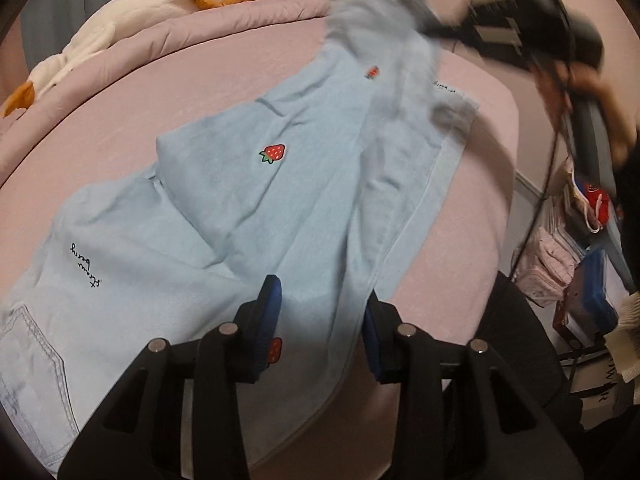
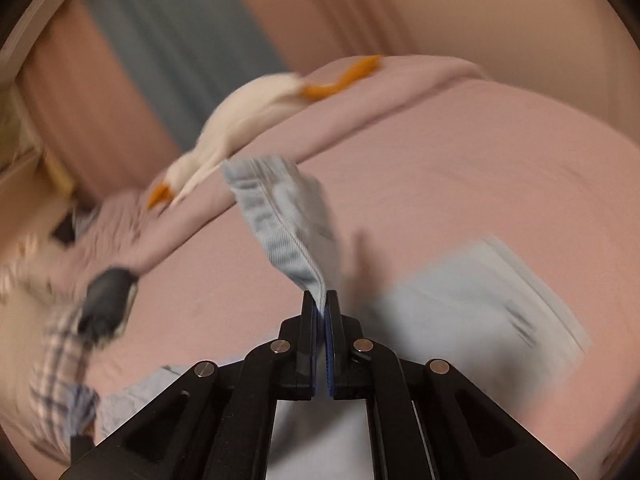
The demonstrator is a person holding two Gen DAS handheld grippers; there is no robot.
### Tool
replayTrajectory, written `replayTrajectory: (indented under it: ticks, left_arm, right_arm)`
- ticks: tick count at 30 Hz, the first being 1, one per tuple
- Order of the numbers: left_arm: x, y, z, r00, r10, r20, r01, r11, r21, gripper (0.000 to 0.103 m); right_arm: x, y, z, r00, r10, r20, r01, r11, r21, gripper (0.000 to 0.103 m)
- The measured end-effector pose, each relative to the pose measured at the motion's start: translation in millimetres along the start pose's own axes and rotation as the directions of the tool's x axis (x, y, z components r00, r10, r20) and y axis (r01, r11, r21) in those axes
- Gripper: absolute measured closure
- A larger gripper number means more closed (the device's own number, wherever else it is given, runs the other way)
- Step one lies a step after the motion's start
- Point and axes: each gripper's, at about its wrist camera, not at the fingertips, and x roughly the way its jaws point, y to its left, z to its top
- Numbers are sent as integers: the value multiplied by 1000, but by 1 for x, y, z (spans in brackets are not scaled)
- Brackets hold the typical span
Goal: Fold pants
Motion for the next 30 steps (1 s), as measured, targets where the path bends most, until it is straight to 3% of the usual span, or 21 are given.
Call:
replayTrajectory:
  ticks: [3,5,7,9,12,16,17,18,19,22,26,28,30]
  left_arm:
    - [-3,-2,2,1000,12,-6,-12,1000,3,66]
    - [-2,-6,2,1000,16,-11,-16,1000,-1,66]
    - [-4,-1,4,1000,17,-14,-17,1000,-9,65]
    - [-3,2,0,1000,19,-17,-19,1000,-18,67]
    - [-3,2,-5,999,28,-19,-29,999,-23,75]
    - [-4,0,-6,999,31,-24,-31,999,-13,88]
    - [-3,-1,-6,999,33,-26,-34,999,-9,89]
    - [-3,-3,-6,999,39,-31,-39,999,-3,89]
    - [-1,-4,-5,998,46,-37,-46,999,2,89]
    - [1,-8,-3,998,54,-42,-53,998,15,88]
    - [9,-14,-2,996,69,-62,-67,997,30,87]
    - [12,-11,-2,996,65,-67,-64,998,11,87]
    - [13,-8,-3,996,53,-68,-54,999,-6,85]
  right_arm:
    - [7,-50,-23,997,-42,-58,51,986,158,99]
    - [16,-78,-36,997,-21,-72,40,961,272,98]
    - [17,-105,-49,998,55,-37,-34,903,428,92]
    - [11,-112,-55,995,92,26,-93,865,492,82]
    - [11,-114,-44,996,75,57,-94,857,506,65]
    - [27,-112,-18,999,-3,34,-14,865,502,65]
    - [34,-107,-12,1000,-7,18,-3,875,485,70]
    - [43,-99,-6,999,-39,-10,39,896,443,92]
    - [48,-97,-2,998,-51,-25,57,908,414,99]
    - [34,-93,-1,998,-70,-2,67,943,326,99]
    - [-12,-78,2,981,-85,173,39,967,252,100]
    - [-13,-90,-11,978,-131,165,83,959,272,100]
    - [16,-116,-24,988,-145,61,120,945,303,100]
